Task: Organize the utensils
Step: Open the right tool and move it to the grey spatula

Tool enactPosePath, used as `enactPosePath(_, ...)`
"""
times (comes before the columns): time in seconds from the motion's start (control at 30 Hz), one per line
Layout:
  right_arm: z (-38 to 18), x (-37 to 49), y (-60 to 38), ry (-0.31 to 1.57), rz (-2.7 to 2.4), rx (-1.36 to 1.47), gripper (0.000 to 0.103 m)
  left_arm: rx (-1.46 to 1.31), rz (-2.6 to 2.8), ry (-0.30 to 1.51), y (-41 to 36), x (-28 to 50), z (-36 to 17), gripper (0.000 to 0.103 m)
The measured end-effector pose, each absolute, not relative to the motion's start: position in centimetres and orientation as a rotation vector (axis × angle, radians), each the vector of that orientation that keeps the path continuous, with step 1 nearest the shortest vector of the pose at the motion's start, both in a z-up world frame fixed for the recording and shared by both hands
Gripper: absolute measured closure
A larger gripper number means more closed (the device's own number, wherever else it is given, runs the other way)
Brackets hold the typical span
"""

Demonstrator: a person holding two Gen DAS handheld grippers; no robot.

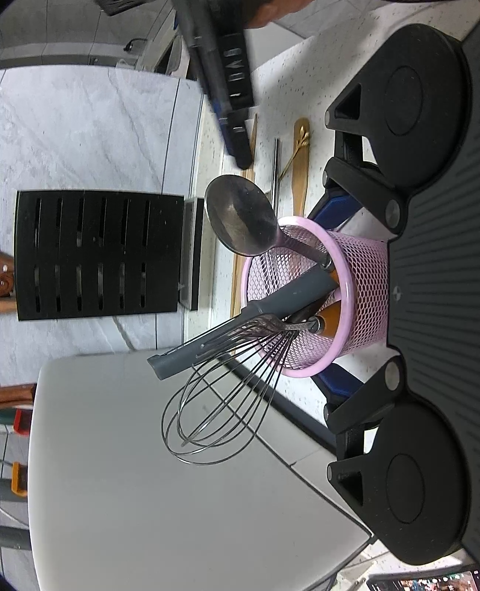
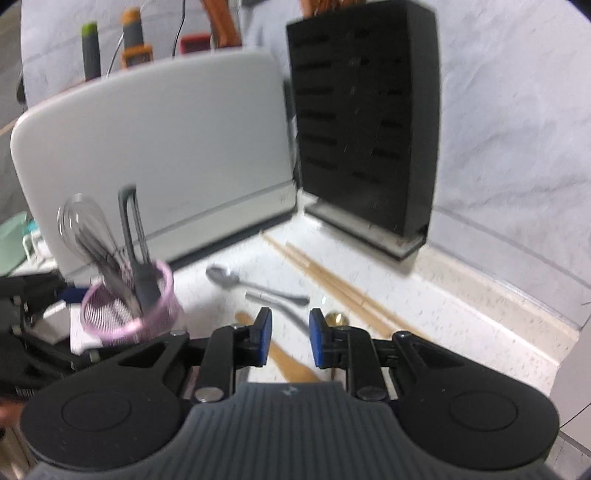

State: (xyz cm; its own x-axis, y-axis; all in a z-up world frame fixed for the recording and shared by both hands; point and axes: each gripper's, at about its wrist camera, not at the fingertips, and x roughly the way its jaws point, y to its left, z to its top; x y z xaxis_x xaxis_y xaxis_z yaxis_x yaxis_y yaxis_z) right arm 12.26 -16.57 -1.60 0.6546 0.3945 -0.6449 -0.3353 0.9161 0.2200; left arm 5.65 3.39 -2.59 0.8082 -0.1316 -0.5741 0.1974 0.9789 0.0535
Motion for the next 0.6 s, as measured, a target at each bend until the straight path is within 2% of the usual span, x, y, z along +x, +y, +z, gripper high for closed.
enactPosePath(0.2,-3.4,12.2,-13.6,0.829,0.478,0.038,0.083,0.116,-0.167,0.604,3.7,5.5,-2.5,0.01)
enactPosePath(0.3,-4.1,12.5,-12.1,0.854,0.488,0.014,0.076,0.118,-0.165,0.603,3.7,5.5,-2.5,0.01)
enactPosePath(0.6,-5.6,16.0,-10.1,0.97,0.436,0.061,0.076,0.117,-0.17,0.598,4.0,5.5,-2.7,0.009)
